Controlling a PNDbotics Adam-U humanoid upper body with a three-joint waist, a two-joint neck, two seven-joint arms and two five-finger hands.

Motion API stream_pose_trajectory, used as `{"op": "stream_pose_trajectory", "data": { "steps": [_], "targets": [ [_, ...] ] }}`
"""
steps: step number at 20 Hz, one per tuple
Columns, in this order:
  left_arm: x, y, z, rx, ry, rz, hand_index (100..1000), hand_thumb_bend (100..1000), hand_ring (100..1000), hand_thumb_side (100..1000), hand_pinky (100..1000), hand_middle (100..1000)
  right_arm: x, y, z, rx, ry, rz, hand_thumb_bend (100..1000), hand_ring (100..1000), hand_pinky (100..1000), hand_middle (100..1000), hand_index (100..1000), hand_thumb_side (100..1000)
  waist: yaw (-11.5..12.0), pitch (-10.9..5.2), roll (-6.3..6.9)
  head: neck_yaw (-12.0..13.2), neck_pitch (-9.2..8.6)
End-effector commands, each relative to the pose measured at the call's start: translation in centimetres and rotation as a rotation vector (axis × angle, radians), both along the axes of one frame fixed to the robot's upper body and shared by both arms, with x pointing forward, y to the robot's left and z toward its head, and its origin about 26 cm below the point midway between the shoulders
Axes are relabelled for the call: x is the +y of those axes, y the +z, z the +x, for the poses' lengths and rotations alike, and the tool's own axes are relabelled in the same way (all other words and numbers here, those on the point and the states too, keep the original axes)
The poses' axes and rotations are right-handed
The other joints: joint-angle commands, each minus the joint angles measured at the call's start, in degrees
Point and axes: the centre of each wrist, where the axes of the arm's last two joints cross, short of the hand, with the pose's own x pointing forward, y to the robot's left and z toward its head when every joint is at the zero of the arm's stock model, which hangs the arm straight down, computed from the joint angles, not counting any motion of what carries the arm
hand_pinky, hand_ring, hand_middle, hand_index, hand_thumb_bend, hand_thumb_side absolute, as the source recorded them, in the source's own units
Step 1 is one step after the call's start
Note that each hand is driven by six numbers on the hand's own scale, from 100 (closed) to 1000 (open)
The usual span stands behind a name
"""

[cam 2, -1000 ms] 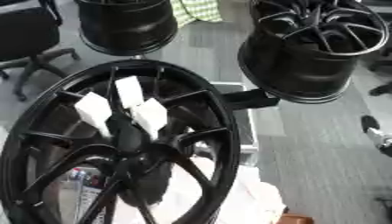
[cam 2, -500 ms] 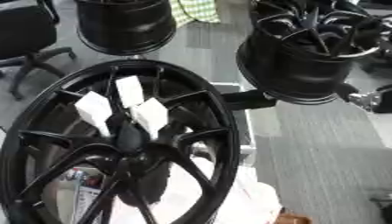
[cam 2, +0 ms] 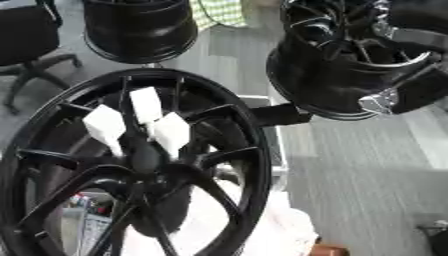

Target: Pull the pin out of the wheel hub.

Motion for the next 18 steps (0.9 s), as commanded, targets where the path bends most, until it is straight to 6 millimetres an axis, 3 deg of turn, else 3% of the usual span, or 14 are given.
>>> {"op": "stream_pose_trajectory", "data": {
  "steps": [1, 8, 18],
  "targets": [
    [0.1, 1.0, 0.0, -0.02, -0.017, 0.03, 849, 100, 791, 744, 868, 826, 1.4, 1.1, -0.2, 0.009, 0.029, -0.005, 298, 837, 910, 715, 764, 242, 0.21, -0.97, 0.15, -0.6, -0.07],
    [-0.1, 1.1, 0.1, -0.014, -0.028, 0.028, 849, 100, 790, 747, 868, 827, 5.2, 1.8, 0.3, 0.066, 0.116, 0.023, 291, 844, 907, 716, 774, 256, 1.26, -1.25, -0.15, -2.05, 0.04],
    [-0.3, 1.2, 0.2, -0.007, -0.034, 0.02, 849, 100, 790, 766, 869, 827, 9.4, 0.6, 0.8, 0.168, 0.199, -0.03, 331, 864, 906, 742, 791, 282, 2.7, -0.89, -0.46, -4.05, -0.37]
  ]
}}
